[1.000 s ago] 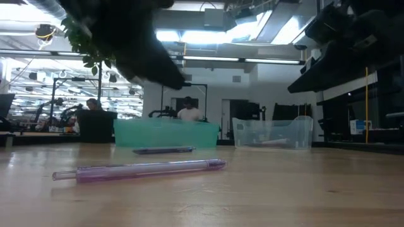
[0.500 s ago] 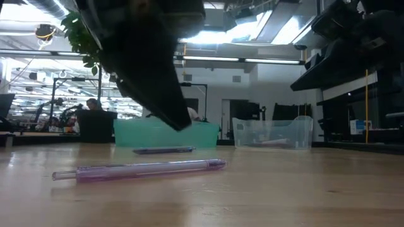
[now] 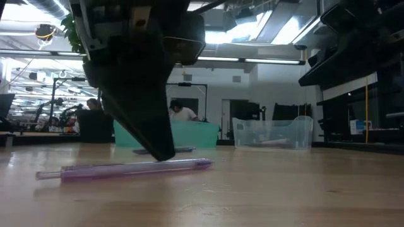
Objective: Sort pens & pencils
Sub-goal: Put the purple pen into the transparent bin
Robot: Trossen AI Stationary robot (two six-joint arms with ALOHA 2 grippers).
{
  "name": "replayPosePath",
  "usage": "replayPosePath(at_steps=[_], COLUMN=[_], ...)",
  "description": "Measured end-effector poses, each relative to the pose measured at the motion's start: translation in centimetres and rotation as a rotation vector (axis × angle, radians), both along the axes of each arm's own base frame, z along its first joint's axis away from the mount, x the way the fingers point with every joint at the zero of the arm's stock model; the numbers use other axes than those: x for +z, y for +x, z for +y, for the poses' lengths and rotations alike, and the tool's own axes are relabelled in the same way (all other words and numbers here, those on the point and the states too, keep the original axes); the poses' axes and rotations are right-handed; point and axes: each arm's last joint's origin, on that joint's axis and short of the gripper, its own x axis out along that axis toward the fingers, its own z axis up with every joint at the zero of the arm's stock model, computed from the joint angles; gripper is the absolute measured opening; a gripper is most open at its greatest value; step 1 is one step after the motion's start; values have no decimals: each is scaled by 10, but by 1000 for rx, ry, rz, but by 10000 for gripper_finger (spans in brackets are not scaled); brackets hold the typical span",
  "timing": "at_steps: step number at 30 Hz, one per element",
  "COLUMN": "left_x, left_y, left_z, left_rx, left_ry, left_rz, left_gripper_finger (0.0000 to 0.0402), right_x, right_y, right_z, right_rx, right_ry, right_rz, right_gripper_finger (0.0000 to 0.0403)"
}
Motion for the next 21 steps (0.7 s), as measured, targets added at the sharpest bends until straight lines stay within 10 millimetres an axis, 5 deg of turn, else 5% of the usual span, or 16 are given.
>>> replayPosePath(at_steps=[14, 21], left_x=[-23, -11], left_y=[-4, 2], left_z=[0, -5], left_rx=[23, -12], left_ry=[12, 25], left_rz=[131, 118], left_gripper_finger=[64, 64], right_x=[0, 0], right_y=[0, 0], right_z=[1, 1], right_rx=[20, 23], right_ry=[-24, -32], right_rz=[-3, -4], right_gripper_finger=[102, 102])
